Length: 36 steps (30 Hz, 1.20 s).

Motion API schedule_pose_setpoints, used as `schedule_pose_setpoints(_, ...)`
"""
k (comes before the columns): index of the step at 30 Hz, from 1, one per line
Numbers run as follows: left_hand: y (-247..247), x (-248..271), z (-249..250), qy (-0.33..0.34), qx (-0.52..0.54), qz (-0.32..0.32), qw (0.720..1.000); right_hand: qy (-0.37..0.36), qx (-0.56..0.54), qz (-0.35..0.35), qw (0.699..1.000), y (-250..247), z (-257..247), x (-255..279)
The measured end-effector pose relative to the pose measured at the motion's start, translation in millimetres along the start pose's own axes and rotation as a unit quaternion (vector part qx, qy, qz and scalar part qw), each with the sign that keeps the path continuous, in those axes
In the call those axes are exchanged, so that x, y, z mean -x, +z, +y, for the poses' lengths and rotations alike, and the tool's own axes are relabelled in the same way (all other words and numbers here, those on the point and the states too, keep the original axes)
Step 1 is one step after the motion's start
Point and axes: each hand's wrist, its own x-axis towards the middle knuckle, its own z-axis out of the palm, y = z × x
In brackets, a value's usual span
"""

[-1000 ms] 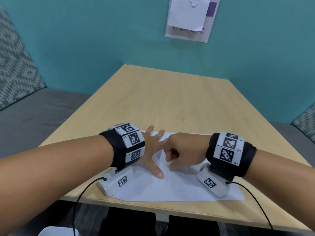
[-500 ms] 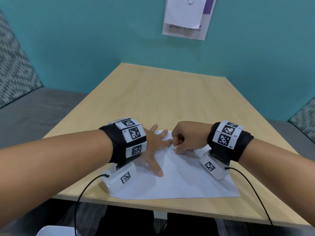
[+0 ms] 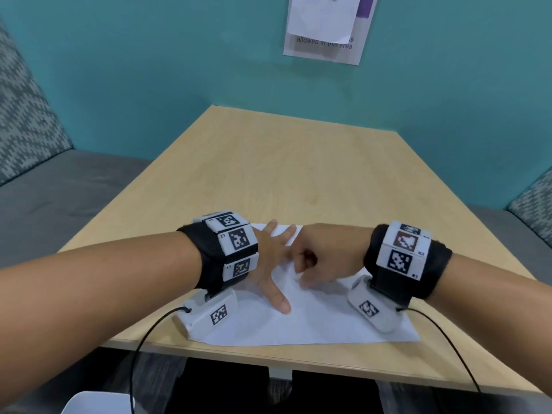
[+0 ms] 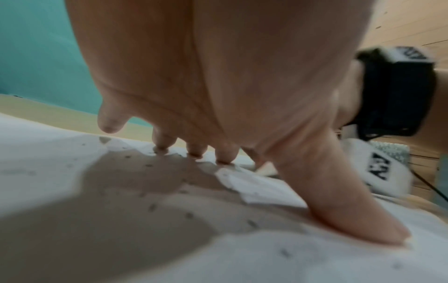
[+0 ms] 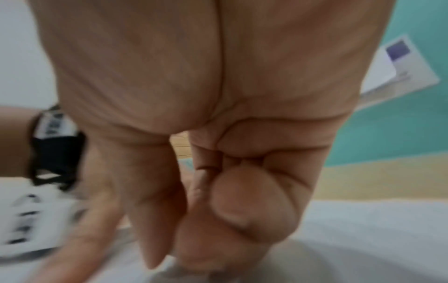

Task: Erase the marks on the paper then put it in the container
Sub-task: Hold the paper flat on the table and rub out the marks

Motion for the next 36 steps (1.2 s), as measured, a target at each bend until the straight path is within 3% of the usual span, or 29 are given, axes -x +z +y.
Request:
schedule_pose_setpoints(3,4,-2,-4,-0.006,0.011,0.004,1.0,-0.036,-0.025,-0.027,0.999,12,-11,4)
schedule_pose_setpoints(7,3,-2,0,0.002,-0.005,-0.001,1.0,0.011,-0.001,0.019,1.0,-5,2,-1)
schedule_pose_setpoints(12,-1,-3,-1,-0.008,0.008,-0.013,1.0,-0.034,-0.039,-0.044,0.998,9,-15,3)
schedule_pose_setpoints(16,2,-4,-2,-0.006,-0.022,-0.006,1.0,0.017,-0.002,0.013,1.0,-6,4,0)
schedule_pose_setpoints(21,4,-9,-7,-0.006,-0.008,-0.012,1.0,-0.023,-0.028,-0.042,0.998,9,-9,6)
schedule_pose_setpoints(26,5,-10,-9,-0.022,-0.031,-0.017,0.999,0.062,0.005,0.029,0.998,-14,19,-5)
schedule_pose_setpoints(31,6,-11,-9,-0.014,-0.016,-0.012,1.0,0.006,-0.009,-0.033,0.999,1,1,0)
schedule_pose_setpoints(36,2,-8,-6,-0.024,-0.032,-0.024,0.999,0.061,-0.008,0.026,0.998,-16,23,-6)
